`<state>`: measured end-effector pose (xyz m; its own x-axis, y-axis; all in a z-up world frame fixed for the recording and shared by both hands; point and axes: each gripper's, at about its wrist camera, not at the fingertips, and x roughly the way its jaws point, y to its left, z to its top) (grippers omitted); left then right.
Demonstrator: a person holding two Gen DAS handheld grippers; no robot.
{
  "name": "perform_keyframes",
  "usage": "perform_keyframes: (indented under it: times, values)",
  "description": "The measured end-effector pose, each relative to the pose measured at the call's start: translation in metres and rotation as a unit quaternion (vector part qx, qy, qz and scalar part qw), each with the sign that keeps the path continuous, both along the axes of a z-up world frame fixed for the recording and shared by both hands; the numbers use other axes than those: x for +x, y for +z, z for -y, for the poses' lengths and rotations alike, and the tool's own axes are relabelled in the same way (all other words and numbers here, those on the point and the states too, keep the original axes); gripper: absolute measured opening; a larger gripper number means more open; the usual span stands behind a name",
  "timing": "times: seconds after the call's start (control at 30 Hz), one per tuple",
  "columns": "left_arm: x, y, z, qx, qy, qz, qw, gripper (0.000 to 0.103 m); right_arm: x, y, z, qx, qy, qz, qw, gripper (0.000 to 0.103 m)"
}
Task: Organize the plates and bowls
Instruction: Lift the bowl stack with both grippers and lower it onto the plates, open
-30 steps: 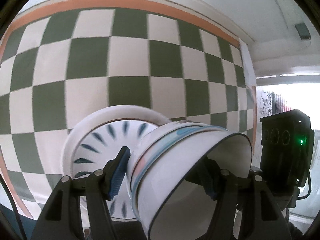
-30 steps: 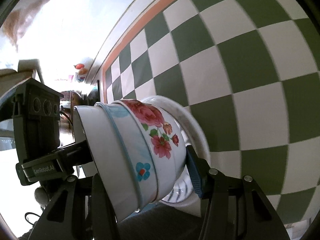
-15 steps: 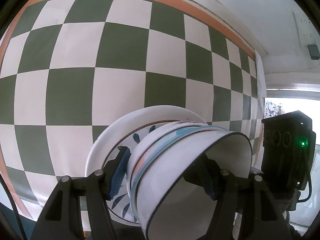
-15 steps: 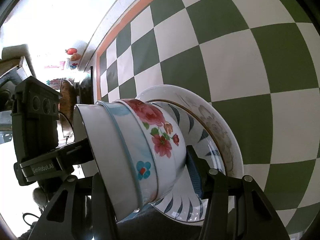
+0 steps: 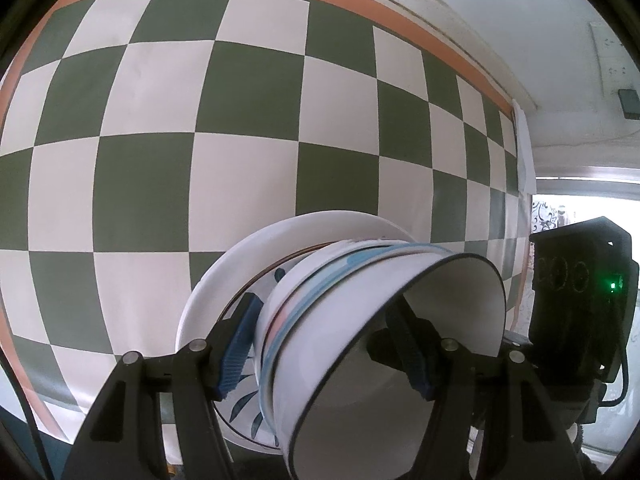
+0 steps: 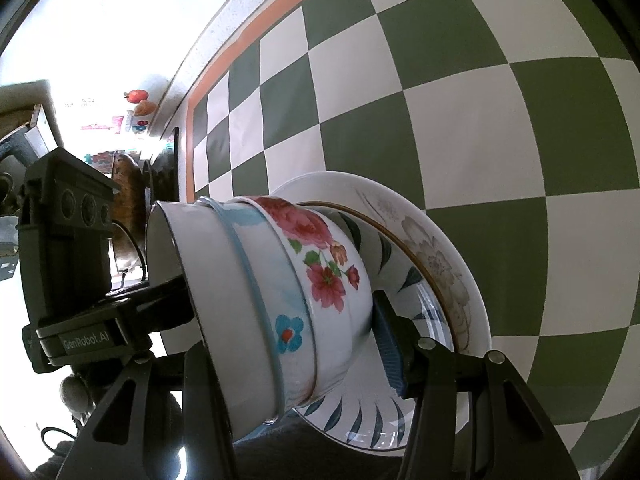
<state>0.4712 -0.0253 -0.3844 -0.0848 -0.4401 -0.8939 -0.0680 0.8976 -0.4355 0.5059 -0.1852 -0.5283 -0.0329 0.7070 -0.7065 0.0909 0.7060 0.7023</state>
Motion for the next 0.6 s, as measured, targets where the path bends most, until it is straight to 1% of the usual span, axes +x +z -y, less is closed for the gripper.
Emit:
perform_keyframes:
  times: [0.13,0.27,0.47,0.6]
  values:
    - [-0.001,-0.001,0.0,0.001,0.001,0.0,1.0,0.063,-0.001,-0.001,0.0,-0.002,0.0,-0.01,1.0,0.054]
    - [-0.001,0.0,0.002,0.005,-0.001,0.004,1.0,0.063,-0.002,0.001,-0.002,-0.011,0.0,-0.008,1.0,0.054]
    - [-0.003,0.013,0.002,0.025,-0.011,0.027,0.9993,0.063,-0.005,0.01,-0.005,-0.043,0.01,0.006,0.999,0.054]
    - [-0.007,0.024,-0.001,0.038,-0.011,0.047,0.9981,0.063,-0.009,0.018,-0.001,-0.06,0.006,0.016,0.998,0.054]
